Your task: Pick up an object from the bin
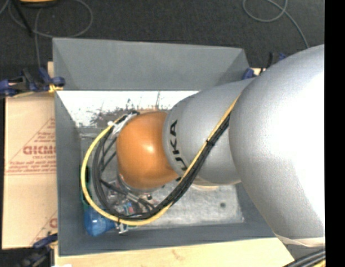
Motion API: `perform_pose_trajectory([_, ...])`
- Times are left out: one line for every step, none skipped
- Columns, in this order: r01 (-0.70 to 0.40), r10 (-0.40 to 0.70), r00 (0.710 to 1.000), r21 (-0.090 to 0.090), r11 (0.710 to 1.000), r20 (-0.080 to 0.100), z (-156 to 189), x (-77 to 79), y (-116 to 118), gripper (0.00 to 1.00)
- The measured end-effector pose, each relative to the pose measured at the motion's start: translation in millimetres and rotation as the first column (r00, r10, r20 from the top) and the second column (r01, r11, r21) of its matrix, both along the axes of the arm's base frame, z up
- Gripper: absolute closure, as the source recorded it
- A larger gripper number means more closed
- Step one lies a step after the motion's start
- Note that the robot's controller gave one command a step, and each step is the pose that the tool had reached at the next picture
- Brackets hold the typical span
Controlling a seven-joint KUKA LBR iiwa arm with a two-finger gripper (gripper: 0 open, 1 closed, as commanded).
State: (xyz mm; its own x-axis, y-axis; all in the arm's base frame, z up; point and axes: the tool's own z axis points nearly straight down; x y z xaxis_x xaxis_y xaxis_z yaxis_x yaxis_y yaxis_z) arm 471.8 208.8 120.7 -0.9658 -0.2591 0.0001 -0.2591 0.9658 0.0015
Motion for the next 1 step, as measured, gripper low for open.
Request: perform_pose_trajectory([0.000,0.000,1.000,0.000,1.000,0.005,28.1,2.7,0.7,1.00])
